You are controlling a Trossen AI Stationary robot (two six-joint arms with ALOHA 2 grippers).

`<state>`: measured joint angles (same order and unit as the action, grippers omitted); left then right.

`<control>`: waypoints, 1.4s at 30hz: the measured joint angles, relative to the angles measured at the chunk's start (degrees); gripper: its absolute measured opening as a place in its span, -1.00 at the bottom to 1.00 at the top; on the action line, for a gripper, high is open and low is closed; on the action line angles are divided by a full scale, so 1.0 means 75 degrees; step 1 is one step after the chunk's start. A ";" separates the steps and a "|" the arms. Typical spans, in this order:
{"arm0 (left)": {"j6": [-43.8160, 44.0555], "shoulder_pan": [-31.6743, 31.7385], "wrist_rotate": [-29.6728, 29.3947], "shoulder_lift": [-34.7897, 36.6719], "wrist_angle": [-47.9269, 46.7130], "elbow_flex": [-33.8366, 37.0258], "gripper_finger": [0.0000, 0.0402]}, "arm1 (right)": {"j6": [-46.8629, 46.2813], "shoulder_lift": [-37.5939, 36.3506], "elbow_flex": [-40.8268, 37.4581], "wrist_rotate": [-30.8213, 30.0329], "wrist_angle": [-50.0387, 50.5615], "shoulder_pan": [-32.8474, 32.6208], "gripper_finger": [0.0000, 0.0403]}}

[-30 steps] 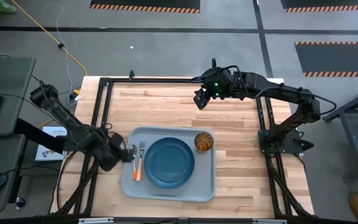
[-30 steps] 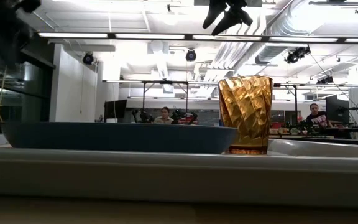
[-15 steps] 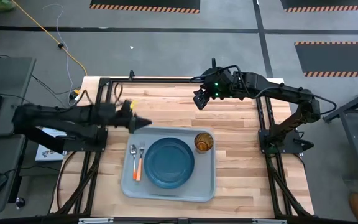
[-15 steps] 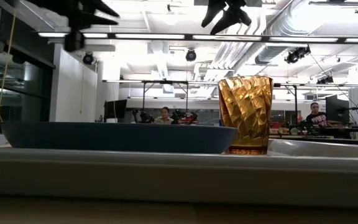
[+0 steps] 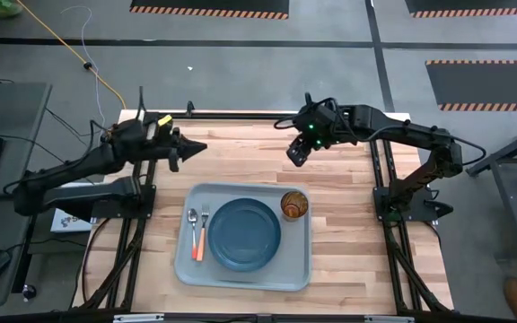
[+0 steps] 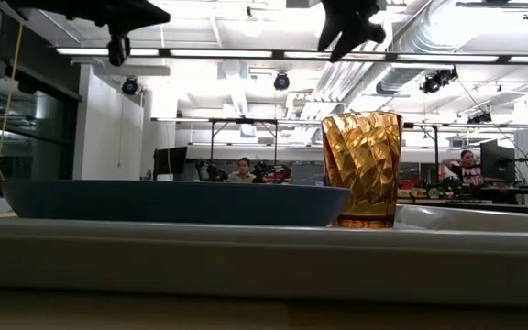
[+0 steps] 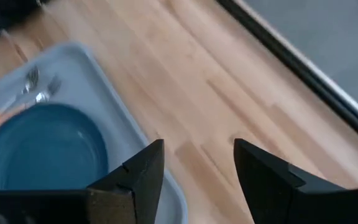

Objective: Pick and place plate/cup/fork/spoon on tray
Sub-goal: Return to Home Position

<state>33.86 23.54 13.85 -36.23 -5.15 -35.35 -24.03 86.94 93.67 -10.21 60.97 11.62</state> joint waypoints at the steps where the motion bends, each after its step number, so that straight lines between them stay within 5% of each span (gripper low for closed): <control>1: -0.0045 -0.0099 -0.0235 0.0066 -0.0055 0.0000 -1.00 | 0.0027 0.0000 0.0000 0.0147 0.0136 0.0000 -0.10; 6: -0.0205 -0.0660 -0.1429 0.0113 -0.0075 0.0000 -1.00 | 0.0210 -0.0027 0.0000 0.0618 0.1580 -0.0232 -0.25; 13: -0.0114 -0.2024 -0.2839 -0.0319 -0.0080 0.0000 -1.00 | -0.0101 -0.1431 -0.0799 0.0345 0.1791 -0.0817 -0.94; 18: -0.0251 -0.2880 -0.3582 -0.0484 0.0876 0.0376 -1.00 | -0.1341 -0.3659 -0.2927 0.0871 0.0271 -0.0851 -0.97; 23: -0.0674 -0.2903 -0.3366 -0.0308 0.2478 0.1408 -1.00 | -0.1943 -0.5200 -0.4762 0.1364 -0.2455 -0.0962 -0.99; 31: -0.0158 -0.2029 -0.2521 0.1126 0.1735 0.2385 -1.00 | -0.1099 -0.5276 -0.5488 0.1647 -0.3830 -0.1014 -1.00; 42: 0.0469 -0.3435 -0.3918 0.2582 0.2505 0.4218 -1.00 | -0.1431 -0.5112 -0.5496 0.1790 -0.3922 -0.1014 -1.00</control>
<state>37.37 -2.23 -15.53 -16.86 13.64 -3.72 -34.76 48.60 52.45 3.21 31.55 4.01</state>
